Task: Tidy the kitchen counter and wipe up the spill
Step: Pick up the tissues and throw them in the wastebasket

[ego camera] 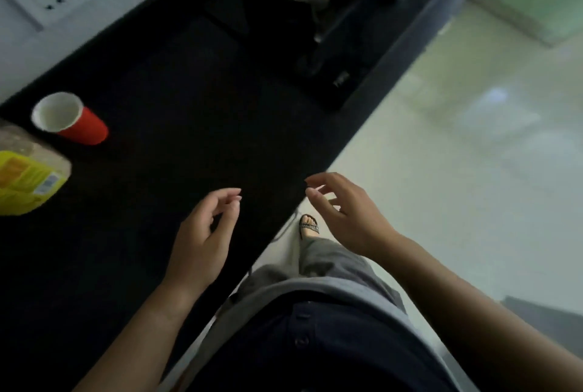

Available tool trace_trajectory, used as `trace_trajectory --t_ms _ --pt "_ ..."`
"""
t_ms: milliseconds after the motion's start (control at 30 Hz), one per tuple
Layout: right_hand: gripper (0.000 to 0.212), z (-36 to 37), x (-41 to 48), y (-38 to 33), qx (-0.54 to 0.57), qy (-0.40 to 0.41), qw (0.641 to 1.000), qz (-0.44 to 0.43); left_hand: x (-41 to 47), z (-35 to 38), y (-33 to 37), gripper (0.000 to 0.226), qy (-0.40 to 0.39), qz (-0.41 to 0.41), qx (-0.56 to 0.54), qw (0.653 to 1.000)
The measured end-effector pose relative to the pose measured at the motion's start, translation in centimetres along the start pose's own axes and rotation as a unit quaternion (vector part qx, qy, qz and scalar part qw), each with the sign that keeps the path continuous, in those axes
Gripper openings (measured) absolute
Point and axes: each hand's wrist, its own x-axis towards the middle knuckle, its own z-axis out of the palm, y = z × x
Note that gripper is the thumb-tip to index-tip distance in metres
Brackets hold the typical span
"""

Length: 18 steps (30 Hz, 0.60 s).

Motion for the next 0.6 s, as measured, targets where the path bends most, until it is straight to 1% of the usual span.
trace_trajectory --t_ms 133,267,367,467,600 --pt "0.029 -0.5 -6.5 2.9 0.072 0.106 0.988 0.084 -1.1 3.1 0.2 0.024 -0.091 0.035 -0.010 0.995" --pt "0.026 -1.8 -11.5 5.6 0.100 0.165 0.972 0.137 -1.8 7.0 1.4 0.024 -0.162 0.062 0.006 0.985" --pt "0.029 -3.7 -13.7 7.5 0.111 0.206 0.961 0.151 -1.6 9.8 2.7 0.030 -0.205 0.087 0.044 0.974" --pt "0.030 -6.3 -15.1 9.9 0.119 0.239 0.950 0.161 -1.0 13.5 4.6 0.031 -0.236 0.113 0.077 0.962" --pt "0.027 -11.1 -16.8 14.3 0.125 0.277 0.937 0.169 -0.4 20.8 8.2 0.025 -0.270 0.145 0.101 0.947"
